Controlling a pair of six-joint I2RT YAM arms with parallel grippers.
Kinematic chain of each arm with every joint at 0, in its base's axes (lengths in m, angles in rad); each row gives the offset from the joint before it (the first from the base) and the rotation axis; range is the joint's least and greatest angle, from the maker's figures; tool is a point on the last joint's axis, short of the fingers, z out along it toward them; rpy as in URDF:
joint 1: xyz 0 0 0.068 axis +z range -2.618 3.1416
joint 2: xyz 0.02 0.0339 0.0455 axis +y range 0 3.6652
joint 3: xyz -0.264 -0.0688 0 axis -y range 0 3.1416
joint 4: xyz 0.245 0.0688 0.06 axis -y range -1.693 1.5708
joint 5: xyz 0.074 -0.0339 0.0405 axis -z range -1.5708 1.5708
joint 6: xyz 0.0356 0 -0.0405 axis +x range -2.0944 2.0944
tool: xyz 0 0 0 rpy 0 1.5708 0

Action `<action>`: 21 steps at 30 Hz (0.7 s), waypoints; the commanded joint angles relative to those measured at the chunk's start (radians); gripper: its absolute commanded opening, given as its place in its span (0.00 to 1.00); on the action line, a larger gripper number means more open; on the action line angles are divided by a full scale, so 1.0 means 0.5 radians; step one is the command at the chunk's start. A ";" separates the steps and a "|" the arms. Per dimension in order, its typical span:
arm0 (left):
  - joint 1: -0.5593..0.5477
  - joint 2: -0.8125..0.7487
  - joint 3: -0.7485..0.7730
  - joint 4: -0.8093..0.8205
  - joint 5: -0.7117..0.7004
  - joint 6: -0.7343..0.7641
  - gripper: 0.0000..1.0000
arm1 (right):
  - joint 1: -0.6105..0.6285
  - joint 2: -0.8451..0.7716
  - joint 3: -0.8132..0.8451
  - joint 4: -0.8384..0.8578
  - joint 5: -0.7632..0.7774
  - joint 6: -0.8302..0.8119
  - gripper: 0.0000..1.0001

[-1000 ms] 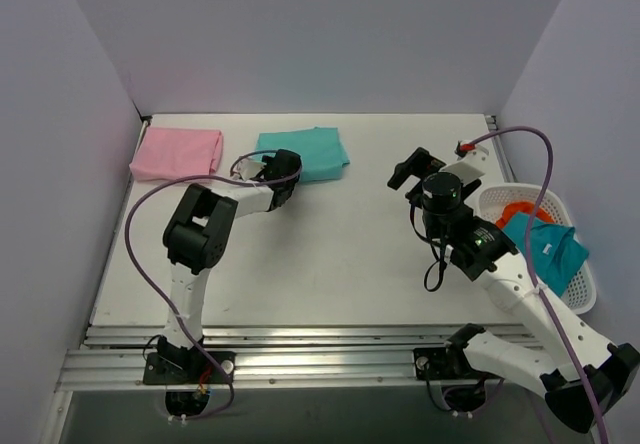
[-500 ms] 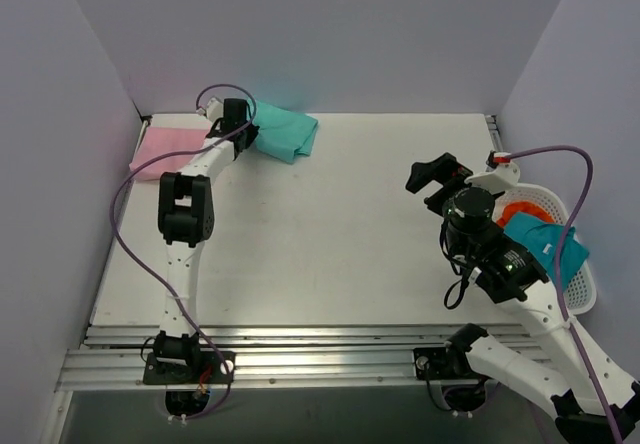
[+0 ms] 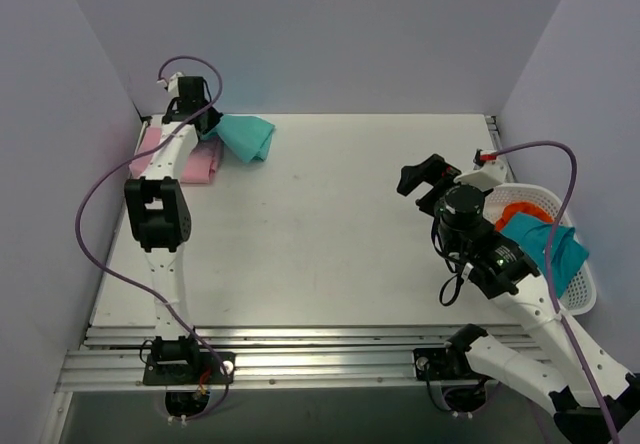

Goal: Fold and stack the t-shirts
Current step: Neatly place the folded tshirt to the corner

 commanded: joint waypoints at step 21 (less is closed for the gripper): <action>0.741 -0.854 -1.232 0.822 0.109 -0.070 0.02 | 0.029 0.241 -0.055 0.200 -0.211 0.033 1.00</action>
